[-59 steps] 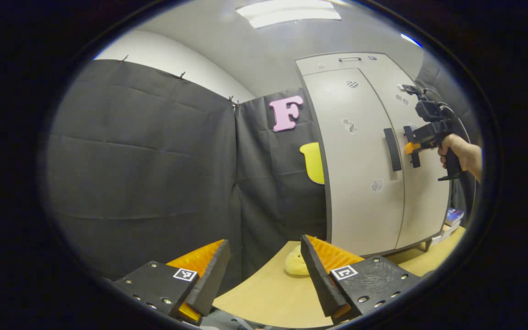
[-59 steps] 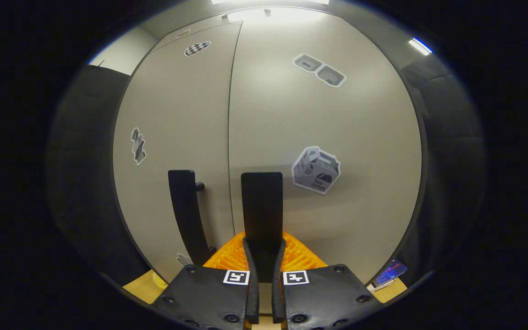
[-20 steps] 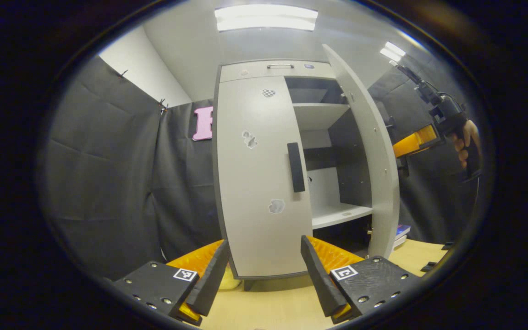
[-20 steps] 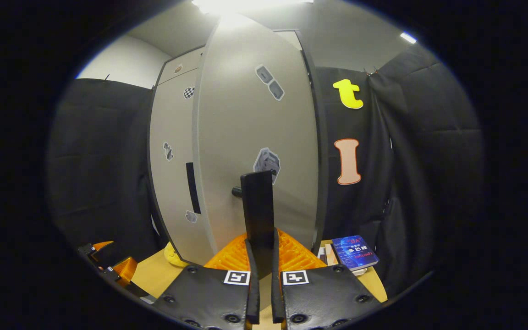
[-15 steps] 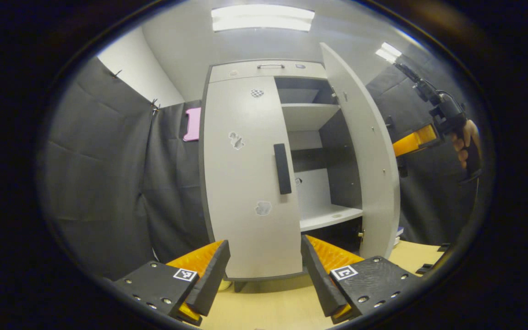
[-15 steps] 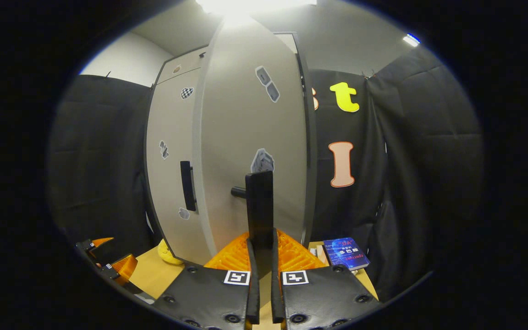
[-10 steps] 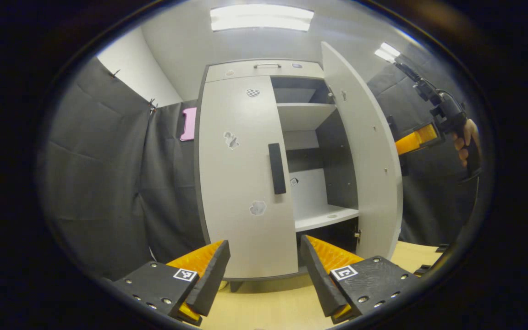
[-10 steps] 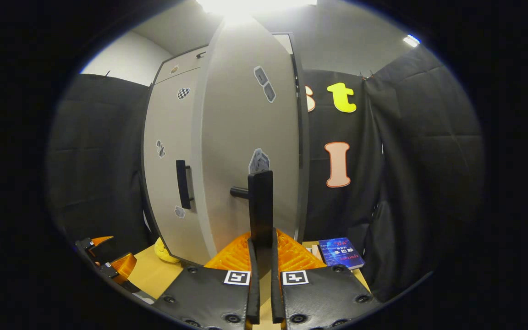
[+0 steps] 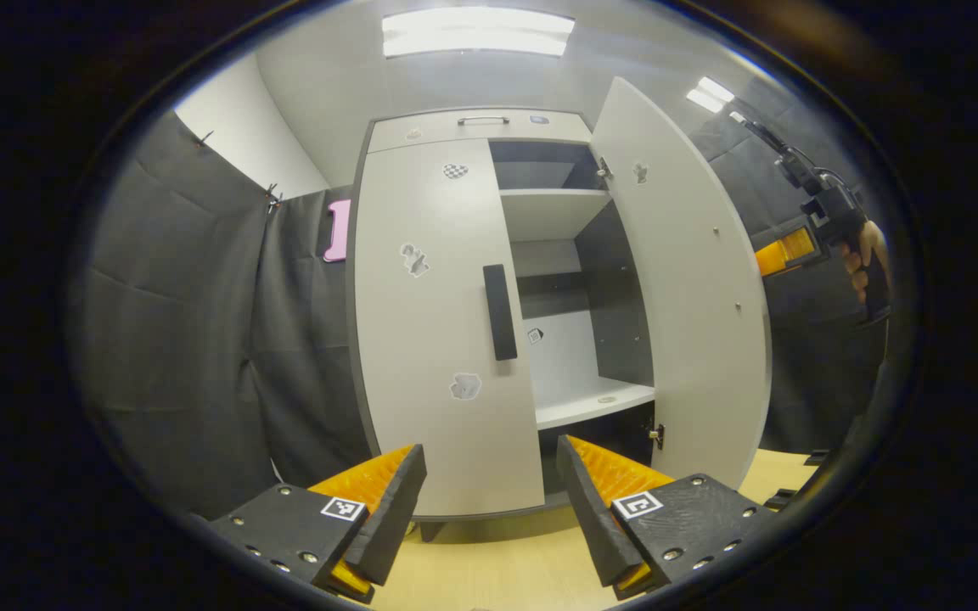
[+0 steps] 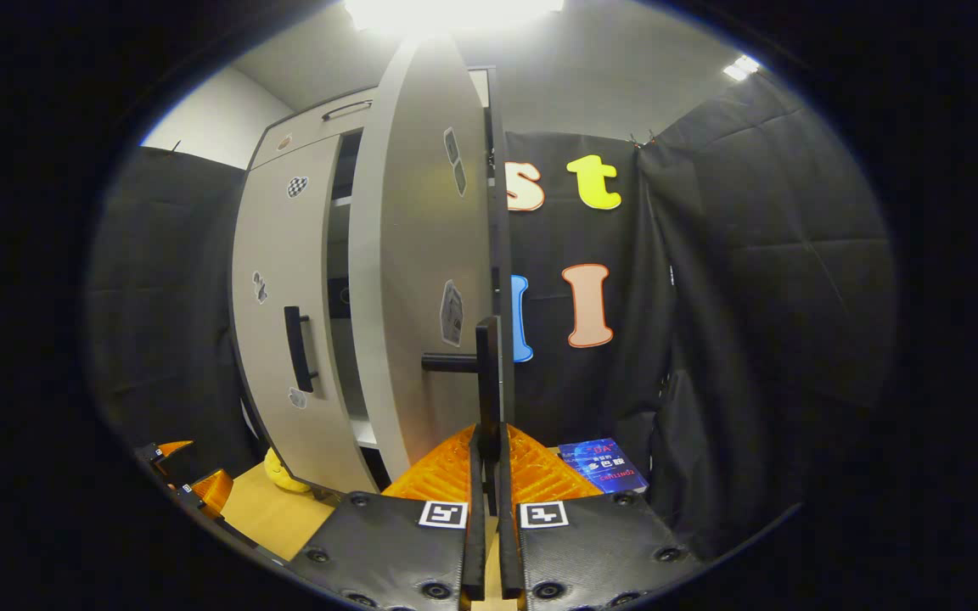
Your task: Open the right door of the double-door shoe cabinet with the right hand, and open the left door with the left hand.
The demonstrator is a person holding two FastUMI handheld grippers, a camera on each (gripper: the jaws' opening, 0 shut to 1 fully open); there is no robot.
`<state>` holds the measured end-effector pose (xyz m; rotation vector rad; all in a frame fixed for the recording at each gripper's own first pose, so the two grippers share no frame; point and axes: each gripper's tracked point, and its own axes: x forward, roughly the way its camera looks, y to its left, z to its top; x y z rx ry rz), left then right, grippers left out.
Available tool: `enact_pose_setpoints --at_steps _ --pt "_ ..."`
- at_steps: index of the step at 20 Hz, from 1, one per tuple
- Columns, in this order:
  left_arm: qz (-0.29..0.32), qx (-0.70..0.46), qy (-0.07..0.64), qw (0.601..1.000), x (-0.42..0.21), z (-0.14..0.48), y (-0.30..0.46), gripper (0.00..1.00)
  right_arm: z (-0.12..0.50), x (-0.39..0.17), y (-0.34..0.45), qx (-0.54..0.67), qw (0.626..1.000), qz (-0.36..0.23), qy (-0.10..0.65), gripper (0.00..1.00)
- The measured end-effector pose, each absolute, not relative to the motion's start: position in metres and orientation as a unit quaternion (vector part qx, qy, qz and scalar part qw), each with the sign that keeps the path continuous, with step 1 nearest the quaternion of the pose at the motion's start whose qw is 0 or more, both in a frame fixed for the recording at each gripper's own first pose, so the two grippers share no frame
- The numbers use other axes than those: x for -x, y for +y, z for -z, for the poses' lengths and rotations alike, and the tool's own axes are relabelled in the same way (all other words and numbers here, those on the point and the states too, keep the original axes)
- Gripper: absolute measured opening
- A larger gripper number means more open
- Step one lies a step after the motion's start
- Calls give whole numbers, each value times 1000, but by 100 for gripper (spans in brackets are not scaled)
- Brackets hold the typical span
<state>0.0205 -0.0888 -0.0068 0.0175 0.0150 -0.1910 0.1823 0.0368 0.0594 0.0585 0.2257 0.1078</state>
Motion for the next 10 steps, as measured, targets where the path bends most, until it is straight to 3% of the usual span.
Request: enact_pose_setpoints --at_steps 2,4,10 --pt "101 -9 9 995 -23 6 -97 90 -60 -185 26 -22 993 -33 111 8" --pt "111 -11 9 994 -26 4 -105 89 -62 -183 38 -49 991 -52 110 2" --pt "136 -9 1 991 -49 -15 -131 90 -63 -186 39 -59 993 -52 93 5"
